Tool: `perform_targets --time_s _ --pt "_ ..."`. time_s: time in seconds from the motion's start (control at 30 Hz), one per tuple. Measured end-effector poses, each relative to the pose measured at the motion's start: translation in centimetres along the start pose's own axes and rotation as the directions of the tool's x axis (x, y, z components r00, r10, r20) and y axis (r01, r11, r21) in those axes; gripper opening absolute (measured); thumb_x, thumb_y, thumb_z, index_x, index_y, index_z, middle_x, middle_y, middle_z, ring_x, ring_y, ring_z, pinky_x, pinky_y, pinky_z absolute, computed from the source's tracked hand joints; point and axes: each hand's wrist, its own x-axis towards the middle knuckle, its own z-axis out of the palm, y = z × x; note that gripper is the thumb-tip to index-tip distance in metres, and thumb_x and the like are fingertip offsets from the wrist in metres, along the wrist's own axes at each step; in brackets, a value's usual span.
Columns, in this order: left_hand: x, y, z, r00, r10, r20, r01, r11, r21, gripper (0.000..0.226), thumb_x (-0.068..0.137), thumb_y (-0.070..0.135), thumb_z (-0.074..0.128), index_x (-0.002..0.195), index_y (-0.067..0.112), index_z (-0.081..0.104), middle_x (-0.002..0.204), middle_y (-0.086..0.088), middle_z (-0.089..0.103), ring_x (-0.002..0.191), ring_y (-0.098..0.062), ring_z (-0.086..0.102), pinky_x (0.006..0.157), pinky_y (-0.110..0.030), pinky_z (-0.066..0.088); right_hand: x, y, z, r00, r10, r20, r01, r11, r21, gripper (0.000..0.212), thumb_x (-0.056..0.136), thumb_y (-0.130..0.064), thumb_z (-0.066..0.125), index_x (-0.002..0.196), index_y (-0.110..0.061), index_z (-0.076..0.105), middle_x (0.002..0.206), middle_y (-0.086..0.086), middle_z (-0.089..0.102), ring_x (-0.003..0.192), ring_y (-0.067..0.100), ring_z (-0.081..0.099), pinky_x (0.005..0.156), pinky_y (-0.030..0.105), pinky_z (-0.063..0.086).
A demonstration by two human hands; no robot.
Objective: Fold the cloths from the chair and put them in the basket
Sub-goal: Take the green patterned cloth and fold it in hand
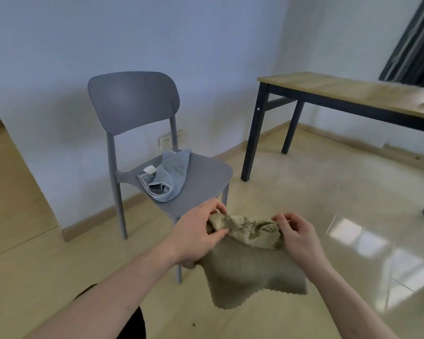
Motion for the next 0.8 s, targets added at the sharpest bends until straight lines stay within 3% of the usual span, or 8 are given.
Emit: perform_targets --time_s 0.07,0.2,0.37,0.5,0.6,0.67,0.73,0.8 --pt "0.1 0.2 0.0 1.000 -0.003 -0.004 0.003 1.000 -0.029 0.023 0.090 0.044 0.071 0.104 0.040 0.054 0.098 0.022 0.060 0.093 0.004 0.056 0.075 -0.011 0.039 -0.4 -0.1 -0.2 1.000 0.003 0.023 -0.002 1.000 -0.029 0.023 0.102 -0.042 0.054 0.100 -0.029 0.072 0.092 -0.008 0.074 0.090 0.012 0.069 0.084 0.035 0.056" --pt "0.2 0.3 0.7 1.000 0.000 -0.011 -0.002 0.996 -0.094 0.011 0.093 0.040 0.070 0.091 0.033 0.063 0.085 0.015 0.067 0.084 -0.004 0.061 0.074 -0.023 0.046 -1.0 0.2 -0.6 0.986 0.061 0.157 -0.044 0.993 -0.106 0.038 0.096 -0.064 0.050 0.114 -0.036 0.068 0.106 -0.013 0.072 0.101 0.009 0.067 0.094 0.038 0.055" --pt "0.6 0.2 1.0 0.997 -0.069 0.016 0.071 0.988 -0.140 0.030 0.092 0.049 0.068 0.080 0.022 0.067 0.072 0.001 0.065 0.067 -0.009 0.056 0.072 -0.029 0.048 -2.5 -0.2 -0.1 0.897 0.084 0.434 -0.041 0.993 -0.106 0.053 0.082 -0.067 0.069 0.130 -0.047 0.057 0.126 -0.025 0.059 0.113 -0.005 0.059 0.091 0.026 0.051" --pt "0.7 0.4 1.1 0.996 -0.077 0.046 0.085 0.977 -0.197 0.045 0.092 0.050 0.070 0.075 0.008 0.064 0.069 -0.015 0.058 0.059 -0.007 0.043 0.062 -0.028 0.042 -3.6 0.2 2.2 0.878 0.030 0.477 0.087 0.971 -0.221 0.067 0.068 -0.071 0.078 0.128 -0.048 0.057 0.127 -0.030 0.058 0.119 -0.007 0.054 0.095 0.025 0.049" --pt "0.8 0.5 1.1 0.993 -0.093 0.074 0.108 0.966 -0.233 0.043 0.092 0.048 0.071 0.072 0.010 0.065 0.058 0.000 0.048 0.055 -0.007 0.039 0.056 -0.022 0.037 -3.9 0.2 3.7 0.878 0.017 0.478 0.106 0.967 -0.230 0.058 0.073 -0.071 0.074 0.123 -0.045 0.060 0.120 -0.029 0.062 0.113 -0.008 0.057 0.089 0.022 0.049" --pt "0.9 0.5 1.0 0.990 -0.104 0.091 0.124 0.961 -0.247 0.031 0.092 0.045 0.072 0.080 0.016 0.072 0.062 0.010 0.057 0.057 -0.003 0.047 0.060 -0.016 0.039 -3.9 0.1 4.4 0.891 0.005 0.455 0.111 0.967 -0.228 0.045 0.077 -0.066 0.074 0.115 -0.044 0.064 0.110 -0.027 0.067 0.105 -0.008 0.060 0.081 0.018 0.048" --pt "1.0 0.4 0.9 0.983 -0.112 0.148 0.151 0.946 -0.287 0.014 0.092 0.040 0.073 0.097 0.027 0.076 0.084 0.018 0.073 0.076 0.004 0.063 0.074 -0.012 0.046 -3.6 0.2 4.7 0.906 -0.017 0.423 0.120 0.968 -0.220 0.027 0.082 -0.056 0.074 0.103 -0.041 0.069 0.099 -0.023 0.071 0.095 -0.007 0.065 0.074 0.016 0.047" --pt "1.1 0.0 0.6 0.965 -0.104 0.240 0.178 0.934 -0.311 0.021 0.093 0.034 0.074 0.114 0.035 0.073 0.105 0.021 0.074 0.099 0.007 0.065 0.090 -0.014 0.049 -3.2 0.3 4.6 0.922 -0.030 0.387 0.115 0.973 -0.198 0.009 0.089 -0.042 0.071 0.094 -0.035 0.073 0.089 -0.017 0.075 0.083 -0.004 0.068 0.068 0.017 0.049"
